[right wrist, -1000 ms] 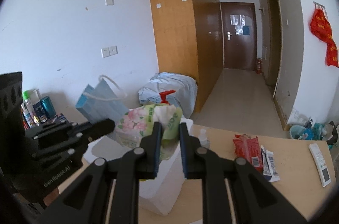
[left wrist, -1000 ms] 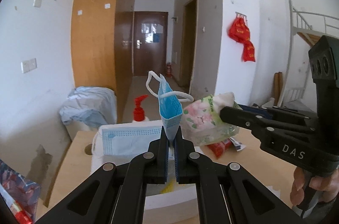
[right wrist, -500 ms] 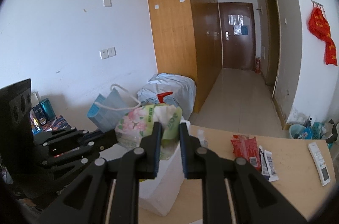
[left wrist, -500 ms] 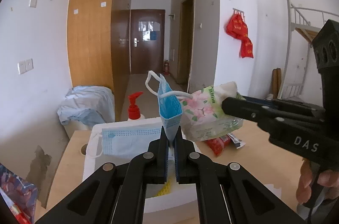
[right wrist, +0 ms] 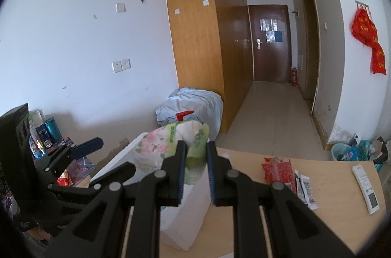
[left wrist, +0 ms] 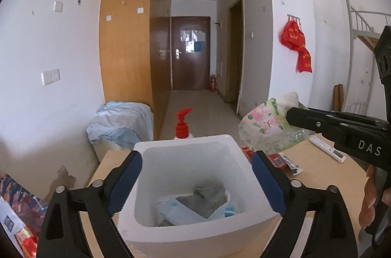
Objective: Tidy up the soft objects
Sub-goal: 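Open the left gripper to drop the blue mask into the box, then lower the floral tissue pack into the box and open the right gripper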
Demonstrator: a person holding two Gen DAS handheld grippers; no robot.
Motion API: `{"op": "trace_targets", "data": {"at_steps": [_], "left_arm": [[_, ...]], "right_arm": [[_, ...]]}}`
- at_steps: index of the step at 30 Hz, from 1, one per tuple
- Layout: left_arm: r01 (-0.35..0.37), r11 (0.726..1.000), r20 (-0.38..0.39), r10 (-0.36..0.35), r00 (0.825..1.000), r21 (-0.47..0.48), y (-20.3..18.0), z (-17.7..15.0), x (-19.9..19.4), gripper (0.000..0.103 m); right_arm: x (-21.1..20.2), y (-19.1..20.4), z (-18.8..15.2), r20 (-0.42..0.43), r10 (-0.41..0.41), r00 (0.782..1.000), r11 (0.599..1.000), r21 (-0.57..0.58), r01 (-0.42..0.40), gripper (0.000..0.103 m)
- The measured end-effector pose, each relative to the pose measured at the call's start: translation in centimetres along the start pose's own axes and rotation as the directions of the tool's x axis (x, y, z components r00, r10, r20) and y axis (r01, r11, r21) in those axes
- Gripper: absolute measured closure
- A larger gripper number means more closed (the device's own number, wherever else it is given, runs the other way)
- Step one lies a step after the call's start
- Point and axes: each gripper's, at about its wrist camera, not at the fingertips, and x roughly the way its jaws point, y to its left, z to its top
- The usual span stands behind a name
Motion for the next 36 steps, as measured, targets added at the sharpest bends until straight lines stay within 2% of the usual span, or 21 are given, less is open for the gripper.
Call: {"op": "trace_targets", "data": {"at_steps": [6,14,18,20,26,36], "left_arm": [[-0.02,1.0,0.017,0.02,1.0,0.019,-0.2,0.0,-0.5,0.009],[-0.027,0.999,0.027,0.028,0.999,-0.025,0.3,-0.3,-1.9,0.009],[-0.067,0.996,0.036,0.068,0.997,-0.051,1.1,-0.9,-3.3,0.009],[-0.093,0.994,0.031,0.095,0.995,-0.056,1.2,-1.1,-3.7,0.004],[-0.196,0.978,0.036,0.199,0.979,-0.07,2.9,-1.6,-4.9,0.0],[-0.254,0.962,0.033,0.259,0.965,-0.099,4.9,-2.0,-6.6,0.0]], "right_arm": [[0.3,0.2,0.1,-0.011,0.002,1.0,1.0,-0.007,-0.002,0.083],[0.6,0.6,0.0,-0.014,0.009,1.0,1.0,-0.011,-0.009,0.083],[1.0,0.8,-0.2,-0.024,0.021,0.999,1.0,-0.015,-0.022,0.083],[1.3,1.1,-0.3,-0.032,0.031,0.999,0.999,-0.018,-0.031,0.083],[2.0,2.0,-0.7,-0.051,0.057,0.997,0.998,-0.027,-0.059,0.083],[3.9,4.2,-1.4,-0.104,0.116,0.988,0.992,-0.04,-0.12,0.083]]}}
